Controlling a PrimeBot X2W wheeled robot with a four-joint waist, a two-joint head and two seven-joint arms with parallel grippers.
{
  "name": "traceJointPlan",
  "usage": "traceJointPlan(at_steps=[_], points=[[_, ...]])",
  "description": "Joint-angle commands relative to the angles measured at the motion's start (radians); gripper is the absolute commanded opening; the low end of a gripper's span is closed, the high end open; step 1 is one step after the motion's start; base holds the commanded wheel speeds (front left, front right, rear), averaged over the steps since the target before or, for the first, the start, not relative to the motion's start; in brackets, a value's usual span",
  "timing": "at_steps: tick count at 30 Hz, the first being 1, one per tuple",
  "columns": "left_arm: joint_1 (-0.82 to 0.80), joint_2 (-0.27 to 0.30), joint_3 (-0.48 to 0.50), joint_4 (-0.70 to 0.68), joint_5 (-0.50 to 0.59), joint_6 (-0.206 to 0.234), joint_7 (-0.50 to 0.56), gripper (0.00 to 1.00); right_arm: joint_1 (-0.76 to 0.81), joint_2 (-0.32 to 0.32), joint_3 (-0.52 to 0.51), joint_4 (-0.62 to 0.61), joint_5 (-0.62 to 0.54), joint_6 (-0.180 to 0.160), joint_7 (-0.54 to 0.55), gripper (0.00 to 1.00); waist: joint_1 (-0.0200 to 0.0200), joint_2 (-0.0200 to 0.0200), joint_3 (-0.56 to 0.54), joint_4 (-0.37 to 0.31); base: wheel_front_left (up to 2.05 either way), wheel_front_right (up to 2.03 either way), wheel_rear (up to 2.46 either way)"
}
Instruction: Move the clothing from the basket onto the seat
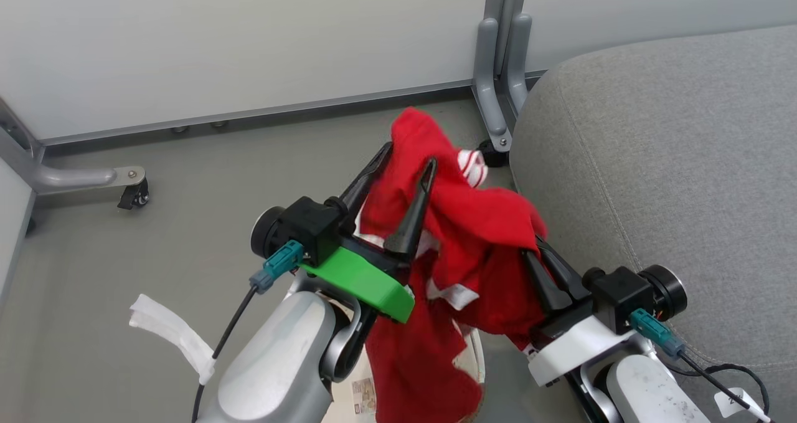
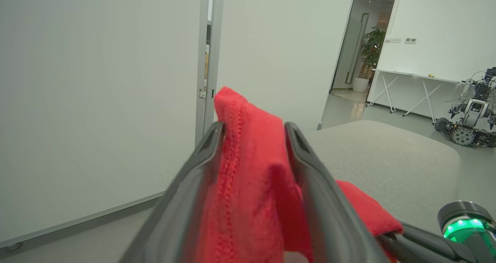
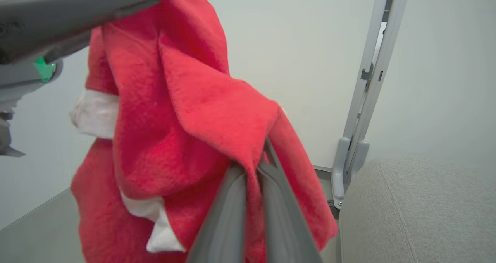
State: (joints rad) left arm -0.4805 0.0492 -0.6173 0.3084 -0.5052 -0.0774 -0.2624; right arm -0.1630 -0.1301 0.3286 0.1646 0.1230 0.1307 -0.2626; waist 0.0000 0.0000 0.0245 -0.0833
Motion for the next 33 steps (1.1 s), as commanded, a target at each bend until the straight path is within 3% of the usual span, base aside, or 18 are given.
traceJointPlan(at_steps=[1,25,33], points=[[0.019,0.002,0.004,0.004,0.005,0.004,-0.003,1.00,0.010,0.003,-0.003,-0.008,0.006,0.000,-0.003,0.00,0.0000,0.0000,0.000,0.001,0.00,0.00,0.00],[0.043,0.002,0.008,0.028,0.038,-0.002,-0.002,1.00,0.017,0.000,-0.024,-0.036,-0.001,0.000,-0.003,0.00,0.0000,0.0000,-0.009,-0.005,0.00,0.00,0.00],[0.071,0.003,0.025,0.059,0.079,0.000,-0.001,1.00,0.030,0.003,-0.042,-0.057,0.005,0.000,-0.003,0.00,0.0000,0.0000,-0.007,-0.056,0.00,0.00,0.00]])
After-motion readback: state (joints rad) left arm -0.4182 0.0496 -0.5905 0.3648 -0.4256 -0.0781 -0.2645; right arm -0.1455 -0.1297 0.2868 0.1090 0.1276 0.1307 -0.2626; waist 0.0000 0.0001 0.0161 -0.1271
